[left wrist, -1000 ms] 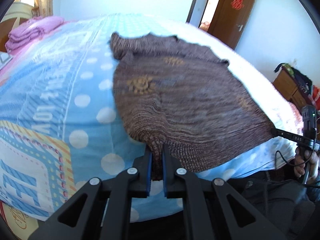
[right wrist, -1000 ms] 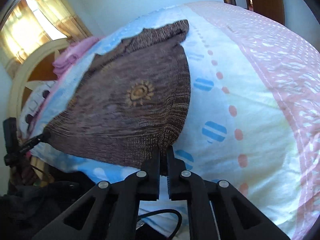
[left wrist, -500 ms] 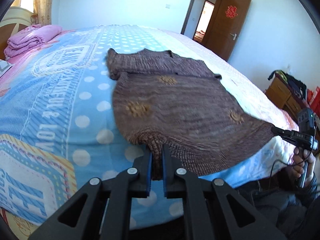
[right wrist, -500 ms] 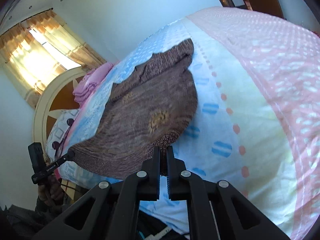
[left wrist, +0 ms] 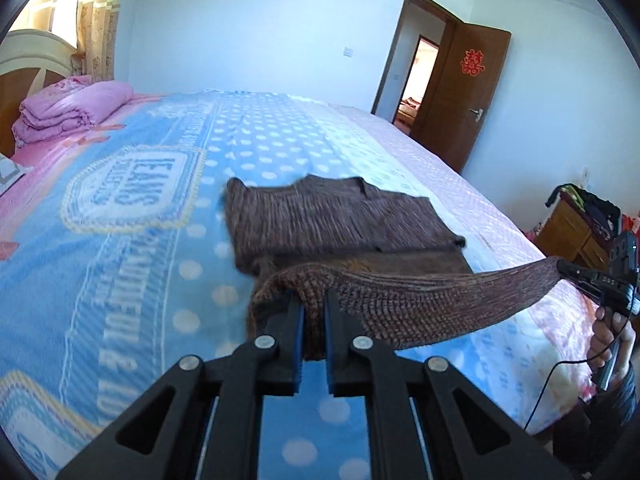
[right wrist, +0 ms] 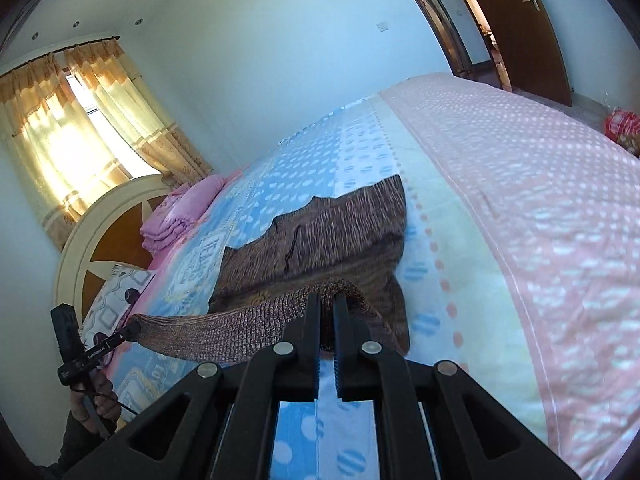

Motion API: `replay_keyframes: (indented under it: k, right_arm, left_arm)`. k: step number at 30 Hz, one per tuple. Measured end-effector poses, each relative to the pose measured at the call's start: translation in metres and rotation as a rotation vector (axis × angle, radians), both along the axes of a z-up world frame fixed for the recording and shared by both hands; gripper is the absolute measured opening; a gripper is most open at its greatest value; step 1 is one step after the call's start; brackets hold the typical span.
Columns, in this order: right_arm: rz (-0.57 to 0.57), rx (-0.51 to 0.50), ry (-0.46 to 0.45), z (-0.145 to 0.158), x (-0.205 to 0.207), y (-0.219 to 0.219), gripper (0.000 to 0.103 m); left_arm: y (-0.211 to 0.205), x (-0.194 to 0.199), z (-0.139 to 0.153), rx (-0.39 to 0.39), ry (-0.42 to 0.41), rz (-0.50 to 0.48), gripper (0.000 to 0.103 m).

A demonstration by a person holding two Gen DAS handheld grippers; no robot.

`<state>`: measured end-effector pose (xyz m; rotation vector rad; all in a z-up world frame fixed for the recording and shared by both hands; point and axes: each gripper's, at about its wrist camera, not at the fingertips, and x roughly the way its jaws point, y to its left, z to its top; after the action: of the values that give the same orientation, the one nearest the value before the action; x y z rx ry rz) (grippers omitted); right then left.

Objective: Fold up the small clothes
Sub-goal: 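Lift the held hem with both grippers and fold it over toward the collar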

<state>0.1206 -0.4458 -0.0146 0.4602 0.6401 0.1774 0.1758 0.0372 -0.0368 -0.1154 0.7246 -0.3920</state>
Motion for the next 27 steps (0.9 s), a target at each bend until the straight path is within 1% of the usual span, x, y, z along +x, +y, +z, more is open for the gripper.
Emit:
replay_keyframes:
  k: [9, 14, 17, 19, 22, 27]
  right_arm:
    - [-0.008, -0.050, -0.016, 0.013, 0.052, 0.002, 0.004]
    - [-0.025, -0.059, -0.031, 0.023, 0.085, -0.001, 0.004]
    - [-0.031, -0.069, -0.025, 0.024, 0.107, -0.003, 0.004]
    - [-0.035, -0.074, -0.011, 0.022, 0.123, -0.004, 0.004]
    - [-0.040, -0.081, 0.013, 0.015, 0.148, -0.005, 0.004]
    - [-0.050, -0.094, 0.069, -0.005, 0.188, -0.005, 0.004]
  left_arm:
    - [-0.008, 0.048, -0.002, 0.027, 0.005, 0.030, 0.009]
    - [-0.010, 0.077, 0.007, 0.038, -0.013, 0.040, 0.009]
    - [-0.013, 0.096, 0.012, 0.053, -0.023, 0.045, 0.009]
    - [-0.014, 0.109, 0.013, 0.055, -0.024, 0.043, 0.009]
    - [-0.019, 0.128, 0.009, 0.082, -0.023, 0.041, 0.009]
    - [-0.025, 0.162, -0.011, 0.111, 0.021, 0.050, 0.009]
